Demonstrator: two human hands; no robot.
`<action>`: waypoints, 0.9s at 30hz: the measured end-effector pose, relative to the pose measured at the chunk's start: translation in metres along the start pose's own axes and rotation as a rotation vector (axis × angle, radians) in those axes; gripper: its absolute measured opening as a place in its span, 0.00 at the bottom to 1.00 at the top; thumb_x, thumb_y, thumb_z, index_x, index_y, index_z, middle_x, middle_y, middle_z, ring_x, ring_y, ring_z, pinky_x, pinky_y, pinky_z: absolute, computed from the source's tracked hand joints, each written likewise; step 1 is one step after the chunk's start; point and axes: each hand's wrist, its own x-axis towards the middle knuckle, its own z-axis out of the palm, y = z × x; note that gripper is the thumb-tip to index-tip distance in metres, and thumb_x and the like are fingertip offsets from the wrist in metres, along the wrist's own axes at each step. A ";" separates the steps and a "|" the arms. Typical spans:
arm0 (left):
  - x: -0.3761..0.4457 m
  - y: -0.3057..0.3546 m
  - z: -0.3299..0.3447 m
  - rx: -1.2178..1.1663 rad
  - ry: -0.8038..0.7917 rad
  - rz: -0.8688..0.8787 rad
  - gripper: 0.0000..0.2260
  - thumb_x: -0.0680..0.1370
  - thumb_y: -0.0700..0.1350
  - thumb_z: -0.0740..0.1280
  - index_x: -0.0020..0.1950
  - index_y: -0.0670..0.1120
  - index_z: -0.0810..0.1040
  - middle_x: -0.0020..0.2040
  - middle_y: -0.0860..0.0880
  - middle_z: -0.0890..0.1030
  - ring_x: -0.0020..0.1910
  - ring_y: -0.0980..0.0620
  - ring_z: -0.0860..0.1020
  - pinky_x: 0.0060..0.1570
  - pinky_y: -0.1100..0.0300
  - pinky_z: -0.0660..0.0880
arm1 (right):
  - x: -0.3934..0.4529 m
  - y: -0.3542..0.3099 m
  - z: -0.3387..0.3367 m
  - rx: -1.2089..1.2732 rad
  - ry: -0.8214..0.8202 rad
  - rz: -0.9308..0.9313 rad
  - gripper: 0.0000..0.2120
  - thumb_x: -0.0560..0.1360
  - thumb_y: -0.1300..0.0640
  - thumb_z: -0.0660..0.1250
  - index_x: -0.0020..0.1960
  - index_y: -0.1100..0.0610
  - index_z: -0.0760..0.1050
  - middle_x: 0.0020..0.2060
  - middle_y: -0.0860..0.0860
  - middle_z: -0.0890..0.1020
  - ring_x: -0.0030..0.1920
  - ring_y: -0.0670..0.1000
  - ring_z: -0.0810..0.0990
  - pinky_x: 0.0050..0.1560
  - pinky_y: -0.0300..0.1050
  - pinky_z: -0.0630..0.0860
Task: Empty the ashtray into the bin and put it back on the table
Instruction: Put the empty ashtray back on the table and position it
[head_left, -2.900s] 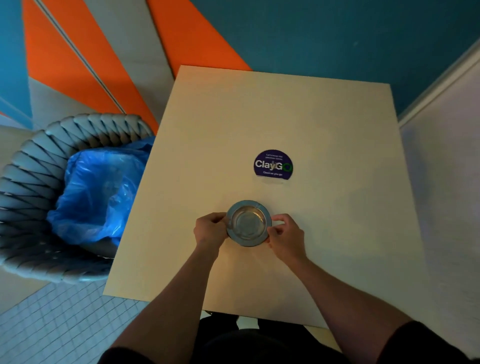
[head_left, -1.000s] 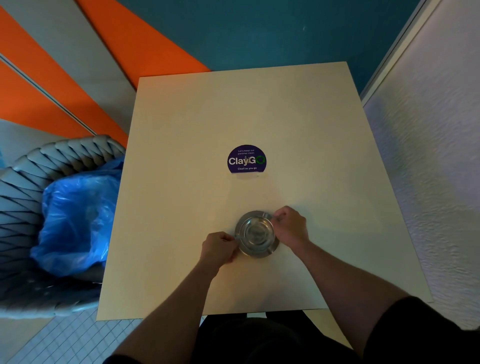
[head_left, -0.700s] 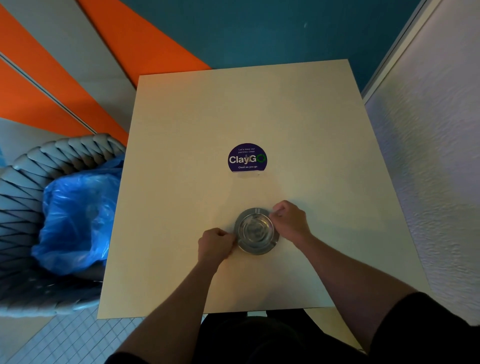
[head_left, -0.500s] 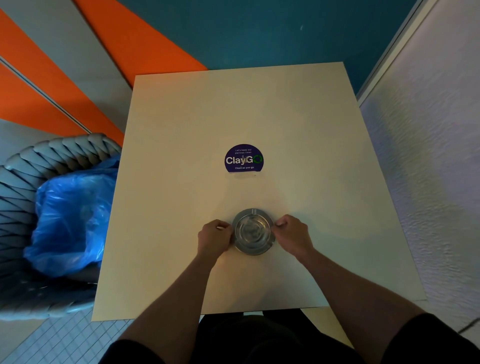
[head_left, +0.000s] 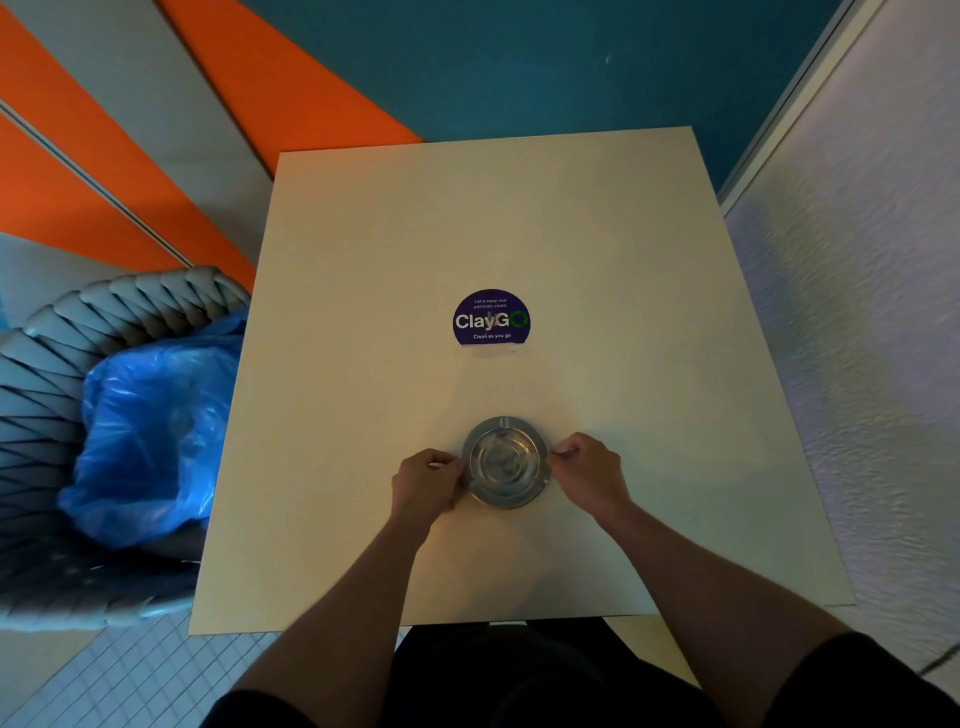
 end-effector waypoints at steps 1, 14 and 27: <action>-0.001 -0.001 0.000 -0.006 -0.005 -0.006 0.02 0.71 0.43 0.74 0.42 0.46 0.84 0.34 0.45 0.85 0.29 0.49 0.80 0.33 0.54 0.82 | -0.001 0.001 0.000 -0.003 -0.006 0.004 0.02 0.71 0.53 0.67 0.42 0.49 0.78 0.37 0.42 0.81 0.41 0.46 0.77 0.41 0.39 0.68; 0.014 0.022 0.003 -0.018 0.029 0.008 0.05 0.73 0.40 0.74 0.40 0.48 0.83 0.35 0.45 0.85 0.28 0.50 0.81 0.31 0.58 0.80 | 0.019 -0.018 0.003 -0.010 -0.006 -0.001 0.04 0.72 0.55 0.68 0.42 0.51 0.81 0.35 0.43 0.81 0.41 0.48 0.79 0.43 0.38 0.68; 0.077 0.092 0.013 -0.072 0.081 0.028 0.03 0.73 0.39 0.73 0.43 0.47 0.84 0.34 0.45 0.84 0.27 0.50 0.78 0.29 0.61 0.78 | 0.094 -0.072 -0.006 0.014 0.038 0.009 0.06 0.73 0.56 0.67 0.45 0.51 0.82 0.44 0.49 0.85 0.48 0.52 0.81 0.45 0.41 0.70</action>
